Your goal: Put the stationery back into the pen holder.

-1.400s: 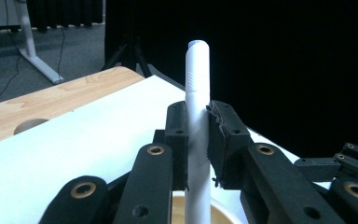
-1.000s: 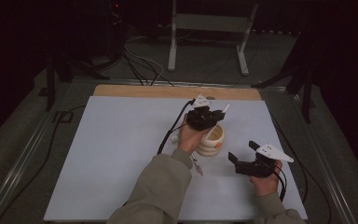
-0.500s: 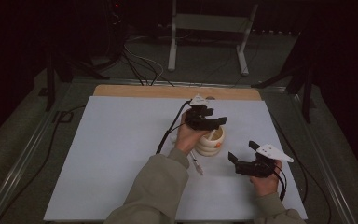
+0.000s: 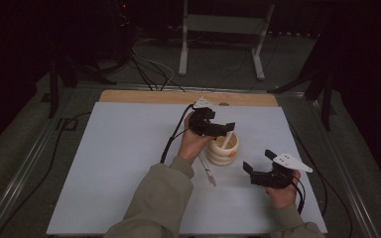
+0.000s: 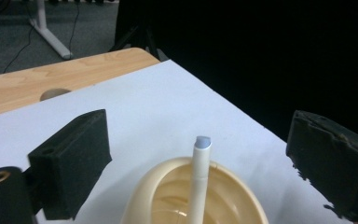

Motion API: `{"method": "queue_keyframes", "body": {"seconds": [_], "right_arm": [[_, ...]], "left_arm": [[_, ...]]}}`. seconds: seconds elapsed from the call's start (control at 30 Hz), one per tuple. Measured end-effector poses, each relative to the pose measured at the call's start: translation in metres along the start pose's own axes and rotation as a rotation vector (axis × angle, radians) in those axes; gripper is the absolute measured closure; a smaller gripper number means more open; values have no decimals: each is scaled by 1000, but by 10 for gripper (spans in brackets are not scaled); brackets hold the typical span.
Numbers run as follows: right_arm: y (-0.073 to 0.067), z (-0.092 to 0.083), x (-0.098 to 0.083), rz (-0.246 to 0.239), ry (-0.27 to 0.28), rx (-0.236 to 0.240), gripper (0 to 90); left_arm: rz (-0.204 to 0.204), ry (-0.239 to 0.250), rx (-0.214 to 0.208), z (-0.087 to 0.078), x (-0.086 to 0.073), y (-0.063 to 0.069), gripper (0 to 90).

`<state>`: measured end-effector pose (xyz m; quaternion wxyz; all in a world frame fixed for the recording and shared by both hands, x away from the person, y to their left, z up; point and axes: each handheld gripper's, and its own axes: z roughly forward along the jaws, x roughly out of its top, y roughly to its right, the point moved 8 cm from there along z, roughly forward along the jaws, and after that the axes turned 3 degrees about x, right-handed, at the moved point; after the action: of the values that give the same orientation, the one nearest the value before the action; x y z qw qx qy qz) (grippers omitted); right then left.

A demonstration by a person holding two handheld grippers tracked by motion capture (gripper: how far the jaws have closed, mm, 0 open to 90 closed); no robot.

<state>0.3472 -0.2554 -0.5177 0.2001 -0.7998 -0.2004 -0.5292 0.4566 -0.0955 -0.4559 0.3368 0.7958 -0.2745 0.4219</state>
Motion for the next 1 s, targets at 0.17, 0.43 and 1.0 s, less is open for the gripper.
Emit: {"method": "queue_keyframes", "body": {"seconds": [0.17,0.43,1.0], "right_arm": [[0,0,0,1,-1,-1,3],[0,0,0,3,0,0,2],[1,0,0,9,-3,-2,2]], "left_arm": [[13,-21,14,-7,-1,-4,25],[24,-62,59,-17,-3,-13,24],[37,-188,151,-31,-30,-28,25]]}}
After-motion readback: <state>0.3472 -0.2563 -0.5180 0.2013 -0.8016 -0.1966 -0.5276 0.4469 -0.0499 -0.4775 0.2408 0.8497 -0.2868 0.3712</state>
